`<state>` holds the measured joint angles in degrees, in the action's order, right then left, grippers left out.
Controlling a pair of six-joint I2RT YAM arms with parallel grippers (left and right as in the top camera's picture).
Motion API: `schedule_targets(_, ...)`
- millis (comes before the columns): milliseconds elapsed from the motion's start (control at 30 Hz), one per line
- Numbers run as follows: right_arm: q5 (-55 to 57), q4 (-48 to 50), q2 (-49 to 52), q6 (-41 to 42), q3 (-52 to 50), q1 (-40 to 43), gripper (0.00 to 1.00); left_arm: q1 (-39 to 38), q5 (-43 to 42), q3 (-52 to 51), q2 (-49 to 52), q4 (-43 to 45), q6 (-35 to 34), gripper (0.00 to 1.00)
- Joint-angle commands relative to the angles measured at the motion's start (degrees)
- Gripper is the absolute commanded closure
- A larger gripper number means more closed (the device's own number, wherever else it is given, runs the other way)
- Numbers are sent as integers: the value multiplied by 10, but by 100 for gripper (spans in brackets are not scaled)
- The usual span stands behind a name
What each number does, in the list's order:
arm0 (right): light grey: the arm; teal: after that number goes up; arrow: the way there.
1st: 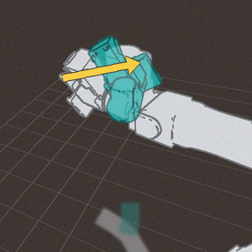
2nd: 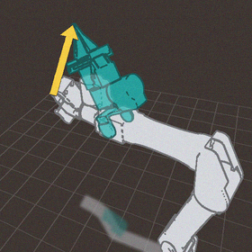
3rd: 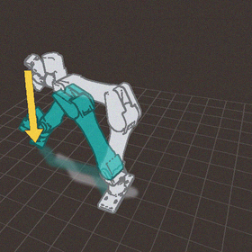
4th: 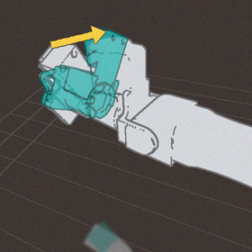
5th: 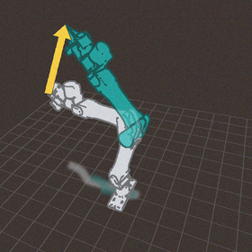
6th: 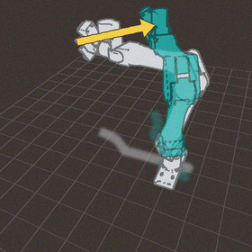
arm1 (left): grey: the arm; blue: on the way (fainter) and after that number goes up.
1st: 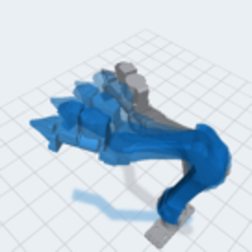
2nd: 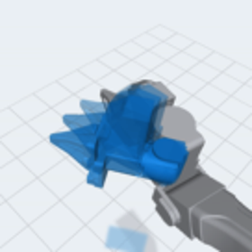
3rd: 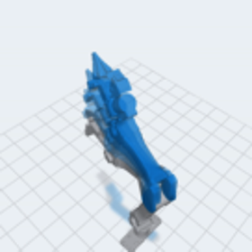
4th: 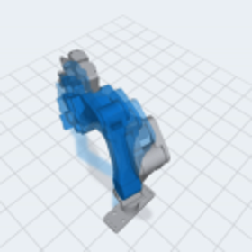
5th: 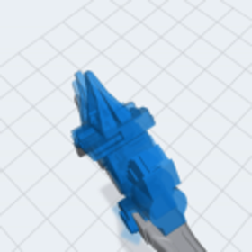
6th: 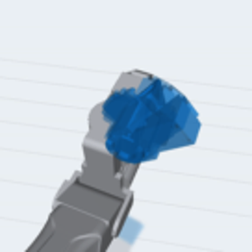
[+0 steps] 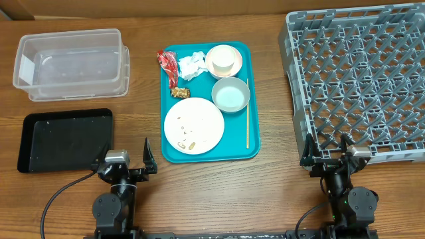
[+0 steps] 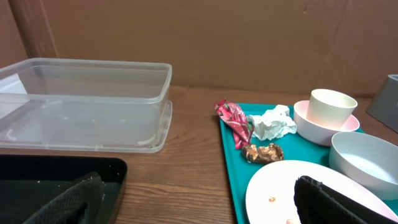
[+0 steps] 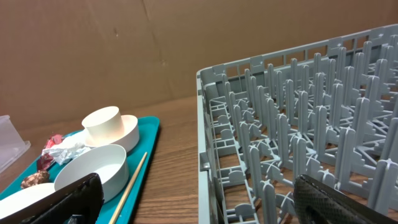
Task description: Sort waste into correct bins and load items into the dishwasher
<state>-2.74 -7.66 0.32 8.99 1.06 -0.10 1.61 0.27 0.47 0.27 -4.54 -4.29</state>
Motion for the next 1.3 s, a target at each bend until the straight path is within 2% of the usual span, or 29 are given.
schedule_targets(0, 56, 30, -1, -35, -6, -67, 0, 6, 76, -2, 4, 9, -8, 0)
schedule_targets(1267, 56, 30, -1, -35, -6, -67, 0, 6, 76, -2, 4, 9, -8, 0)
